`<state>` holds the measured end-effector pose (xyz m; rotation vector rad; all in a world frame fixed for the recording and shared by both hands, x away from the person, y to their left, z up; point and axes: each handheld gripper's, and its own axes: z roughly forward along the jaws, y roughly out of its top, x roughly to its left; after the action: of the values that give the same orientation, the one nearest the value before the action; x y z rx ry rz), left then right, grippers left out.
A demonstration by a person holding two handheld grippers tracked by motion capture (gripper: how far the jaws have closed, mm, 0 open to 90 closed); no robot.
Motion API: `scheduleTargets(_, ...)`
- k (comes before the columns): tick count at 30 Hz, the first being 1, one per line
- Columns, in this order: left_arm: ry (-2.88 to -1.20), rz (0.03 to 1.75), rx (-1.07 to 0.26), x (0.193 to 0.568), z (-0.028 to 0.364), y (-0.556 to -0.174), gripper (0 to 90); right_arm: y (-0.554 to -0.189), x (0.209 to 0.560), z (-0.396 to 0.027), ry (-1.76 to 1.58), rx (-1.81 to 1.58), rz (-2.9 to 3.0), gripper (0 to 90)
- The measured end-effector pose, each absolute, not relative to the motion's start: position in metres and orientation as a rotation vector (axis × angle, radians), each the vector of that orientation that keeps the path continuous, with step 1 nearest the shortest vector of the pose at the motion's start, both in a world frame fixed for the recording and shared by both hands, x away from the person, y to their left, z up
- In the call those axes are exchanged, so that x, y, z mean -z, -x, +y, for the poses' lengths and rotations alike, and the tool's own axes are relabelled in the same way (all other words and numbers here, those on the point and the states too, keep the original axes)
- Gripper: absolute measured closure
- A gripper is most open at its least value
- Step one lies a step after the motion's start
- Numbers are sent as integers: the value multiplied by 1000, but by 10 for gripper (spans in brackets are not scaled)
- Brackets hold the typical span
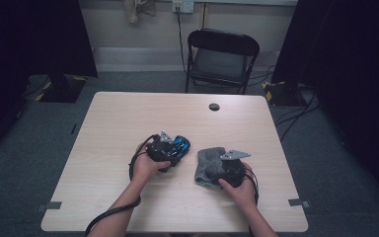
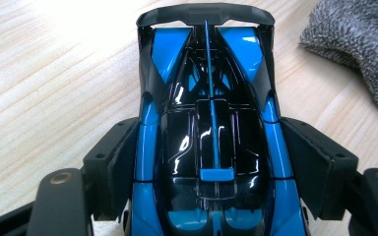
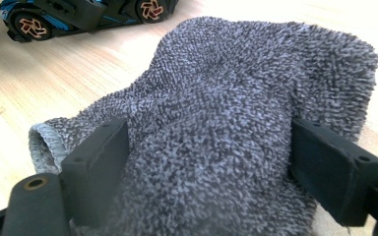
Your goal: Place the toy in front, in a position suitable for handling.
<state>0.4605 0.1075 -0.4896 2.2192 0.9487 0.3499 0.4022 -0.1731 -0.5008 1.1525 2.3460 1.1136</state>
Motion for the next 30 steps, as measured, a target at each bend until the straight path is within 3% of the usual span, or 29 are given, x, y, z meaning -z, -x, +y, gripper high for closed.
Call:
scheduleTargets(8, -2232, 973, -340, 489, 107, -459, 256, -402, 501, -173, -1151, -1114, 2347, 170)
scheduleTargets(13, -2220, 997, -357, 485, 110, -459, 198, -402, 501, -173, -1150, -1114, 2347, 169)
scheduleTargets(30, -2167, 991, -338, 477, 134, -433, 176, -402, 501, -173, -1150, -1114, 2348, 170)
